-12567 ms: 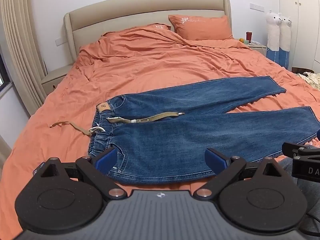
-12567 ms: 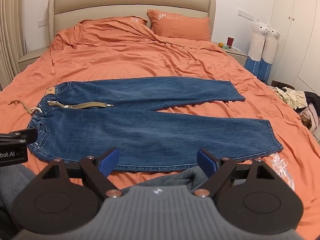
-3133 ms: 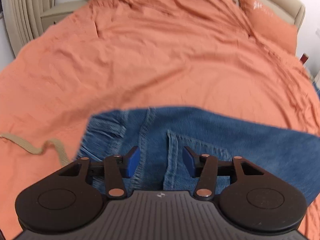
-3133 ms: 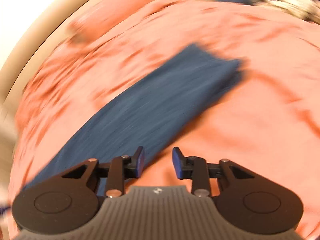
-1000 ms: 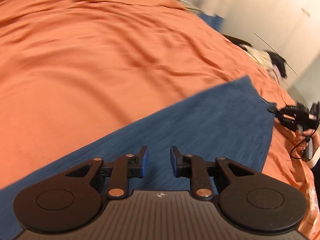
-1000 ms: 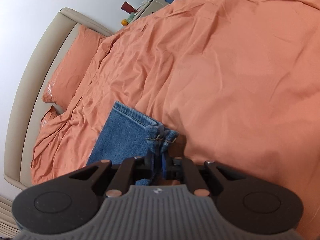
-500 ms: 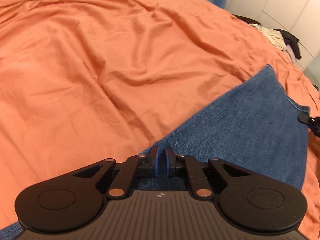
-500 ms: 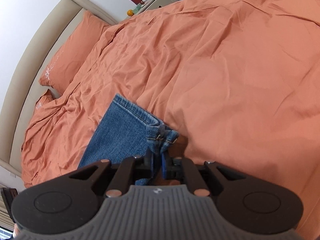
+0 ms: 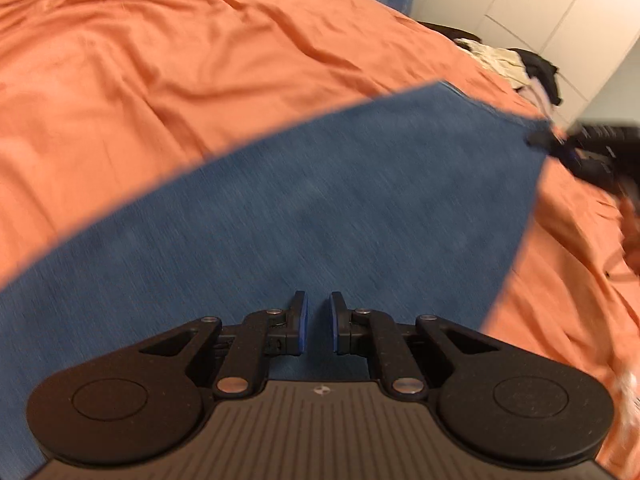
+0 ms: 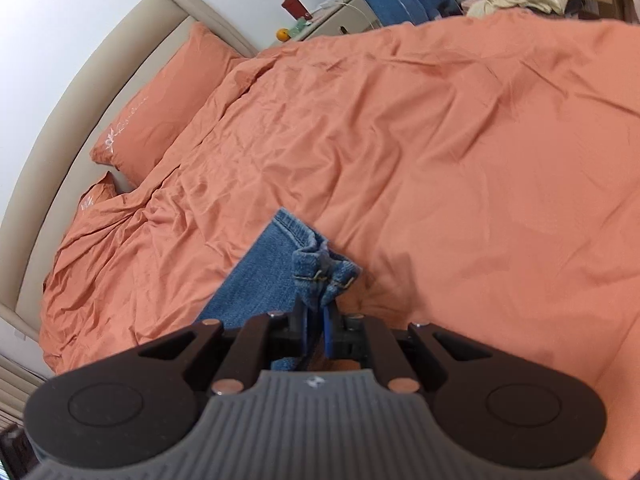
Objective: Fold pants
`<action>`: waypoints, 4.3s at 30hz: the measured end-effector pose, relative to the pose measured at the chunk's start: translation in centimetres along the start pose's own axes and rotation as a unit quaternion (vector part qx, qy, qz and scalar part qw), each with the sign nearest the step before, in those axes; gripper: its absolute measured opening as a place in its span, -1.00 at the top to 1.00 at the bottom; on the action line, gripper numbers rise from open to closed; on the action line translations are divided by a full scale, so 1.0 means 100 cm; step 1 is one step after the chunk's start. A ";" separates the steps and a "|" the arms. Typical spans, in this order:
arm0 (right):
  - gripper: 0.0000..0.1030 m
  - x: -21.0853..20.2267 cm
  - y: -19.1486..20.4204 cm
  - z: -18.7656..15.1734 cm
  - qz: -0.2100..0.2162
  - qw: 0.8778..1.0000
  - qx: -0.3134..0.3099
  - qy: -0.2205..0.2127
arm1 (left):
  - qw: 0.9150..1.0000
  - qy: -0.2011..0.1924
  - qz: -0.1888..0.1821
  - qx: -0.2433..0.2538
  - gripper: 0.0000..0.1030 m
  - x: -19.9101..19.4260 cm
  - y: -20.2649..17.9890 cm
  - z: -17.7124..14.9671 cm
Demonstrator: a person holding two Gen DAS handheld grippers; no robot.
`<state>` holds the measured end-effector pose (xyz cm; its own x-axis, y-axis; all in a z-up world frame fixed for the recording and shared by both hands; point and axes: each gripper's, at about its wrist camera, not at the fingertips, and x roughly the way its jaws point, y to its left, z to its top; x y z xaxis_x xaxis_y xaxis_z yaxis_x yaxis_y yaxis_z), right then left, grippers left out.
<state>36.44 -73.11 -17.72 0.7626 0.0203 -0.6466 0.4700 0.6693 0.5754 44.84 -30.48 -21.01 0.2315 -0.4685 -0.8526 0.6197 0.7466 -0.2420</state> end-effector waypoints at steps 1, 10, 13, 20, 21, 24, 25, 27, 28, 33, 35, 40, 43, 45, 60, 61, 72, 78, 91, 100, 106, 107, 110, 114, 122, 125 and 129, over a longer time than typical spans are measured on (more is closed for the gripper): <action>0.97 -0.004 0.006 0.001 0.000 1.000 -0.007 -0.003 | 1.000 0.001 -0.009 -0.006 0.77 -0.002 -0.005 -0.008; 0.97 -0.058 0.109 0.000 0.012 0.993 -0.113 -0.037 | 0.998 0.008 -0.041 -0.053 0.82 -0.024 -0.015 -0.046; 0.97 -0.084 0.162 -0.012 0.029 0.982 -0.176 -0.054 | 0.997 -0.016 -0.048 -0.057 0.81 -0.058 -0.008 -0.054; 0.96 -0.115 0.277 -0.074 0.061 0.953 -0.291 -0.062 | 0.993 -0.064 -0.025 -0.092 0.80 -0.130 0.041 -0.082; 0.96 -0.115 0.290 -0.086 0.066 0.949 -0.302 -0.060 | 0.992 -0.070 -0.019 -0.100 0.81 -0.139 0.050 -0.085; 0.96 -0.107 0.323 -0.126 0.077 0.940 -0.330 -0.047 | 0.989 -0.086 0.001 -0.124 0.80 -0.165 0.077 -0.100; 0.96 -0.102 0.331 -0.140 0.082 0.938 -0.335 -0.040 | 0.987 -0.092 0.006 -0.131 0.80 -0.173 0.086 -0.105; 0.96 -0.089 0.339 -0.172 0.093 0.937 -0.336 -0.022 | 0.985 -0.099 0.010 -0.144 0.80 -0.186 0.101 -0.115; 0.96 -0.079 0.339 -0.188 0.099 0.937 -0.335 -0.010 | 0.983 -0.102 0.013 -0.150 0.80 -0.192 0.108 -0.119; 0.96 -0.020 0.330 -0.289 0.098 0.928 -0.352 0.073 | 0.978 -0.106 0.019 -0.177 0.80 -0.206 0.139 -0.140; 0.96 0.005 0.320 -0.325 0.086 0.922 -0.362 0.111 | 0.977 -0.104 0.018 -0.186 0.78 -0.205 0.146 -0.145; 0.83 0.033 0.301 -0.373 0.048 0.913 -0.377 0.148 | 0.974 -0.100 0.001 -0.203 0.33 -0.196 0.159 -0.155; 0.45 0.032 0.303 -0.368 0.063 0.910 -0.377 0.162 | 0.967 -0.100 -0.025 -0.235 0.07 -0.183 0.171 -0.153; 0.31 0.026 0.309 -0.360 0.073 0.907 -0.379 0.172 | 0.960 -0.101 -0.045 -0.258 0.00 -0.171 0.179 -0.150; 0.35 0.027 0.262 -0.259 0.011 0.944 -0.319 0.087 | 0.947 -0.119 -0.035 -0.297 -0.38 -0.084 0.214 -0.088; 0.40 0.024 0.253 -0.252 0.002 0.946 -0.316 0.079 | 0.949 -0.122 -0.029 -0.288 -0.29 -0.083 0.212 -0.086; 0.91 0.033 0.205 -0.182 -0.014 0.951 -0.306 0.046 | 0.963 -0.202 0.032 -0.176 0.99 -0.146 0.174 -0.076; 1.00 0.086 0.241 -0.165 0.004 0.943 -0.328 0.053 | 0.973 -0.117 0.059 -0.188 0.99 -0.108 0.195 -0.078; 0.92 0.099 0.251 -0.191 0.031 0.937 -0.342 0.069 | 0.961 -0.150 -0.011 -0.234 0.29 -0.116 0.208 -0.084; 0.92 0.074 0.222 -0.201 0.013 0.939 -0.336 0.074 | 0.967 -0.148 0.008 -0.207 0.88 -0.085 0.189 -0.078; 0.98 0.063 0.234 -0.185 0.009 0.927 -0.370 0.055 | 0.962 -0.208 0.022 -0.178 0.98 -0.145 0.169 -0.081; 0.98 0.066 0.238 -0.182 0.008 0.926 -0.375 0.052 | 0.963 -0.198 0.025 -0.181 0.98 -0.145 0.172 -0.080; 0.99 0.083 0.251 -0.174 0.024 0.929 -0.366 0.054 | 0.969 -0.151 0.027 -0.194 0.98 -0.124 0.184 -0.076; 1.00 0.120 0.264 -0.172 0.017 0.926 -0.370 0.065 | 0.971 -0.136 0.036 -0.195 0.98 -0.095 0.193 -0.077; 1.00 0.183 0.255 -0.181 -0.030 0.915 -0.380 0.129 | 0.976 -0.107 0.064 -0.176 0.94 -0.071 0.190 -0.074; 1.00 0.166 0.258 -0.176 -0.020 0.915 -0.382 0.126 | 0.979 -0.096 0.073 -0.164 0.91 -0.076 0.184 -0.069; 1.00 0.104 0.242 -0.170 0.015 0.917 -0.385 0.104 | 0.978 -0.110 0.079 -0.161 0.82 -0.104 0.172 -0.072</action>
<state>48.23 -44.03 -19.03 0.6306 0.1343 -0.7644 -0.0641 0.9906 0.1211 47.70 -9.38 -19.62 0.4835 -0.3991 -0.7791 0.3024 0.9114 -0.2792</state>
